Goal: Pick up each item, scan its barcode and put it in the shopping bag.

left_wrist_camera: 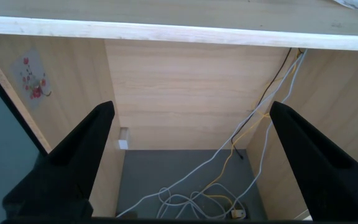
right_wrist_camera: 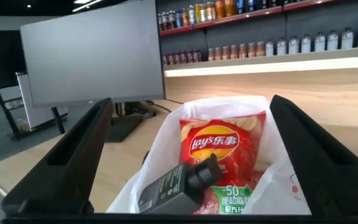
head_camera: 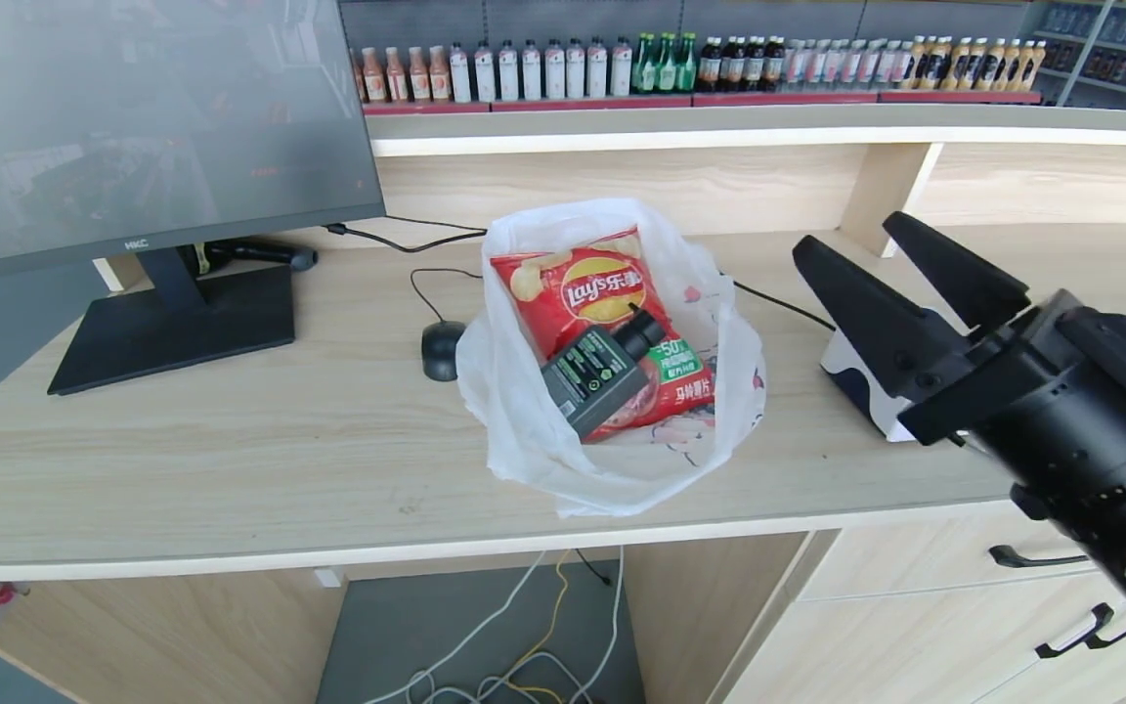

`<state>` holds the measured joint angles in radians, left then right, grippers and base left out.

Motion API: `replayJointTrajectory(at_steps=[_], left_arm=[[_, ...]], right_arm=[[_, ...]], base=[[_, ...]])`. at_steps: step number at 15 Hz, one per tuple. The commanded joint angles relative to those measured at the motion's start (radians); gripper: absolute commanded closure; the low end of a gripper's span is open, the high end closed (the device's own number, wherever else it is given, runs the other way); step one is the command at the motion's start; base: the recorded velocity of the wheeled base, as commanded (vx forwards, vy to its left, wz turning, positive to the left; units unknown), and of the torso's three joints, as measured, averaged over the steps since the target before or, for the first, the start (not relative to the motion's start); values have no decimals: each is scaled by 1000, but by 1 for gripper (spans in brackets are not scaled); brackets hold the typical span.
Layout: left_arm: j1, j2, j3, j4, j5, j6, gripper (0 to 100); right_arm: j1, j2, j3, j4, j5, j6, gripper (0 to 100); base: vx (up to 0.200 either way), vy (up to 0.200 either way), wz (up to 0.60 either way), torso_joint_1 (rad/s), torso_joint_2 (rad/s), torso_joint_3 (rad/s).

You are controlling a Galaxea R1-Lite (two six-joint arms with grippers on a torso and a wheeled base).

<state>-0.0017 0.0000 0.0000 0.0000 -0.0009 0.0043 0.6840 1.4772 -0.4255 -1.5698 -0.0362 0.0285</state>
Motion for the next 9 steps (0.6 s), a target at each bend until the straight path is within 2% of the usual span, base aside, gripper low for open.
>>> replayJointTrajectory(at_steps=[1, 3, 4, 6, 9], left_arm=[[0, 0, 0, 0, -1, 0, 0], [0, 0, 0, 0, -1, 0, 0], [0, 0, 0, 0, 1, 0, 0], [0, 0, 0, 0, 1, 0, 0], [0, 0, 0, 0, 1, 0, 0]], right_arm=[[-23, -325, 240, 1, 1, -27, 0], [-32, -523, 300, 231, 2, -27, 0], [-32, -578, 320, 298, 2, -27, 0], [-32, -742, 421, 508, 1, -59, 0], [-32, -1042, 422, 990, 1, -157, 0]], base=[[0, 0, 0, 0, 0, 0], [0, 0, 0, 0, 0, 0], [0, 0, 0, 0, 0, 0], [0, 0, 0, 0, 0, 0], [0, 0, 0, 0, 0, 0]])
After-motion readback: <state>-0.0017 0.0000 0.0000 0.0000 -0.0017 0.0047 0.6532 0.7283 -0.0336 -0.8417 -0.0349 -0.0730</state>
